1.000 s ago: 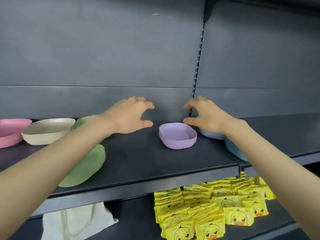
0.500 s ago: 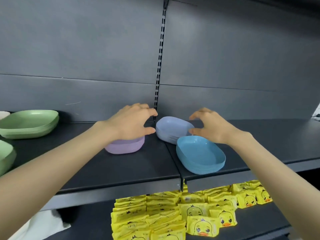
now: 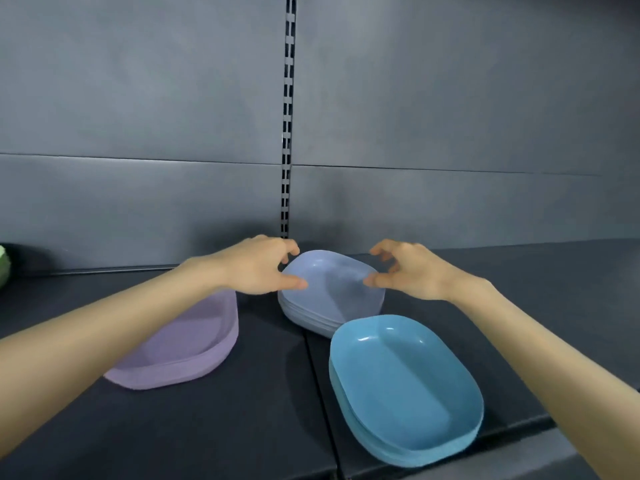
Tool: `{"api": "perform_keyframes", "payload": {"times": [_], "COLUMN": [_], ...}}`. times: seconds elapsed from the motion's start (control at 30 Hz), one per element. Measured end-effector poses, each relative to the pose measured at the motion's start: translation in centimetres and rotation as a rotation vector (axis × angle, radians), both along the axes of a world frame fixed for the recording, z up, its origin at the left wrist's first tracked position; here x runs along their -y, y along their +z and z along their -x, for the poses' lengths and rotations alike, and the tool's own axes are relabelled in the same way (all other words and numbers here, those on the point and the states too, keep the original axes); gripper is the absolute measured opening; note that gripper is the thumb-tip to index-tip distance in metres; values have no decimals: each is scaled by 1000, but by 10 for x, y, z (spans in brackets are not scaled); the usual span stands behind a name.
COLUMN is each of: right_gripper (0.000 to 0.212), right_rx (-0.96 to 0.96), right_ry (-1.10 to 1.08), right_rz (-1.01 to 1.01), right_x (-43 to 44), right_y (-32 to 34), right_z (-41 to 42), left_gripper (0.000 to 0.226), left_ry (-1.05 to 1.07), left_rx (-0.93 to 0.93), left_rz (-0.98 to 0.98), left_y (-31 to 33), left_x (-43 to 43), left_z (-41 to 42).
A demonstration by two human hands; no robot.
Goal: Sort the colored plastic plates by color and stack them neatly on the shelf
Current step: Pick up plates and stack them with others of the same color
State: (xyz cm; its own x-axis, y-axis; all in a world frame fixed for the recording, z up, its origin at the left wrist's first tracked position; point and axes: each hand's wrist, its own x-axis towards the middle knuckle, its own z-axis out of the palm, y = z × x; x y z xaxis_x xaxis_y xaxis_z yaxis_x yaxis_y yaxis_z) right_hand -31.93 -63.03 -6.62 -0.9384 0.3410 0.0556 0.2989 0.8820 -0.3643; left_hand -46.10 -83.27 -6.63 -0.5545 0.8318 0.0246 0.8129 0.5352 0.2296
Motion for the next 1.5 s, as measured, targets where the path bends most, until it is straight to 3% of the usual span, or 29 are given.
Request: {"api": "perform_keyframes", "payload": {"times": [0.13, 0.27, 0.4, 0.6, 1.03, 1.3, 1.5], "right_gripper": [62, 49, 34, 28, 29, 47, 59], "right_rx": [77, 131, 163, 121, -279, -334, -385], "right_ry": [7, 71, 127, 174, 235, 339, 331], "right_rz": [90, 262, 385, 463, 556, 619, 655], "right_x": [-16, -26, -31, -37, 5, 101, 198], "right_y": [-8, -13, -20, -30, 16, 40, 28], "right_z": [19, 33, 39, 47, 72, 64, 68], "left_gripper": [49, 48, 47, 55, 56, 59, 57], "left_ry": [8, 50, 74, 144, 307, 363, 376], "left_rx": [94, 187, 408, 598, 484, 466, 440], "left_rz": [48, 24, 40, -101, -574, -730, -742], "left_y": [-9, -11, -13, -18, 21, 31, 28], "left_x": [-12, -19, -22, -23, 39, 131, 224], "left_z": [14, 17, 13, 9, -6, -13, -14]}}
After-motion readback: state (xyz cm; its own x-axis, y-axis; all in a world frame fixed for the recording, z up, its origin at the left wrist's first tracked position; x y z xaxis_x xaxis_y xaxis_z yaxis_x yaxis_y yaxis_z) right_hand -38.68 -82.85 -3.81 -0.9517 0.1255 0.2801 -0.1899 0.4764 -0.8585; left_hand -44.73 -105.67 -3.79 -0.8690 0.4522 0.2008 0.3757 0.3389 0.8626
